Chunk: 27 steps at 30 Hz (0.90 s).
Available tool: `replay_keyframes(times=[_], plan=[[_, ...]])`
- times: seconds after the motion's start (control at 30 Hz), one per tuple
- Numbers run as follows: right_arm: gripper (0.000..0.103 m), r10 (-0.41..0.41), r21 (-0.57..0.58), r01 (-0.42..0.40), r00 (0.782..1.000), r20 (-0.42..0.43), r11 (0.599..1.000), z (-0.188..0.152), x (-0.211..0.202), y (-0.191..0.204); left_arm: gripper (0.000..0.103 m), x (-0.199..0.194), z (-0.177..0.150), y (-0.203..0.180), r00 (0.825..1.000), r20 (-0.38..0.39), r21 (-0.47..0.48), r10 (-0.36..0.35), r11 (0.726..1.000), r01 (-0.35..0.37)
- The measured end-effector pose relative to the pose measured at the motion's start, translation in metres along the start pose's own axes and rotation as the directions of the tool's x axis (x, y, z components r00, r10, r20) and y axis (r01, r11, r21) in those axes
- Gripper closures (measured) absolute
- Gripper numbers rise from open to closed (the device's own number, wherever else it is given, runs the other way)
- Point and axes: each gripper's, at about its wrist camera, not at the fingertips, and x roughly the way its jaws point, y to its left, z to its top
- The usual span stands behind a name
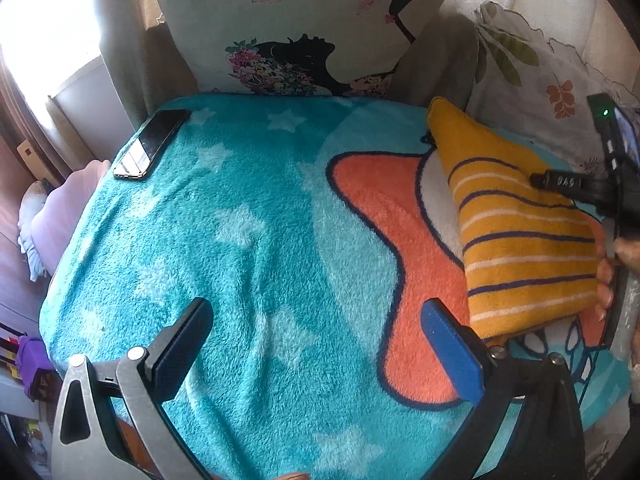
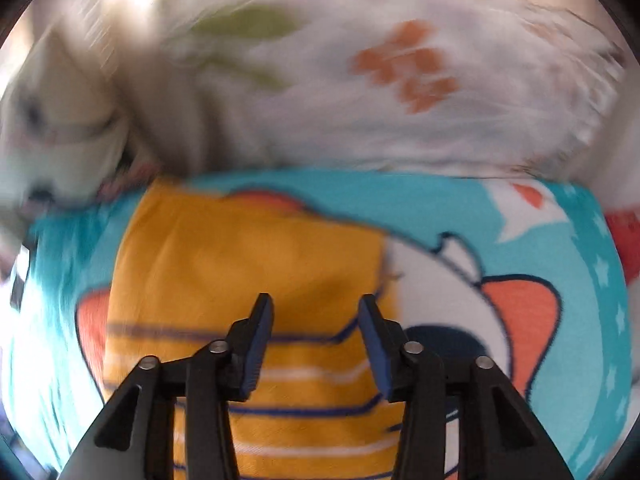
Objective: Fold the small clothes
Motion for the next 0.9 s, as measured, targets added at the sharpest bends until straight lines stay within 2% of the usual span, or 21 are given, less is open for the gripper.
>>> replay_keyframes(times=[0.07,0.13,0.27,0.37,0.47,0.6,0.67,0.77,0.83,0.9], plan=[[0.047,-0.028,-0.034,0.028,1.000,-0.002,0.999,-0.003,0.004,0.002,0.000,-0.005,0.000,0.000,1.000,0.020,-0.011,-0.008,1.000,0.008],[0.045,-0.018,0.013,0.018,1.000,-0.012,1.000,-0.002,-0.004,-0.007,0.000,-0.012,0.000,0.001,0.999,0.049,-0.023,-0.014,1.000,0.015],[0.045,-0.017,0.040,0.015,0.999,0.052,0.999,-0.011,-0.041,-0.022,0.000,-0.037,0.000,-0.002,0.988,0.156,-0.040,-0.013,0.999,0.020],[0.045,-0.012,0.029,0.009,0.996,0.092,1.000,-0.026,-0.066,-0.025,0.000,-0.063,0.000,-0.005,0.963,0.269,-0.058,-0.005,0.998,0.022],[0.044,-0.004,0.031,0.001,0.993,0.117,1.000,-0.045,-0.089,-0.028,0.000,-0.092,-0.001,-0.009,0.928,0.374,-0.077,0.002,0.997,0.029],[0.043,-0.015,0.027,0.011,0.989,0.146,1.000,-0.074,-0.117,-0.033,0.000,-0.123,-0.003,-0.020,0.884,0.468,-0.053,-0.024,0.997,0.055],[0.042,-0.019,0.012,0.017,0.988,0.155,1.000,-0.089,-0.129,-0.035,0.000,-0.134,-0.002,-0.029,0.870,0.492,-0.020,-0.027,0.999,0.043],[0.039,-0.037,-0.034,0.044,0.984,0.172,0.998,-0.110,-0.141,-0.032,0.000,-0.142,0.002,-0.040,0.871,0.491,0.015,-0.017,1.000,0.011],[0.037,-0.039,-0.051,0.048,0.984,0.174,0.998,-0.124,-0.145,-0.032,0.000,-0.141,0.002,-0.048,0.887,0.462,0.040,-0.019,0.999,0.001],[0.036,-0.031,-0.045,0.038,0.987,0.156,0.998,-0.136,-0.144,-0.034,0.000,-0.133,-0.001,-0.057,0.921,0.389,0.071,-0.021,0.997,-0.007]])
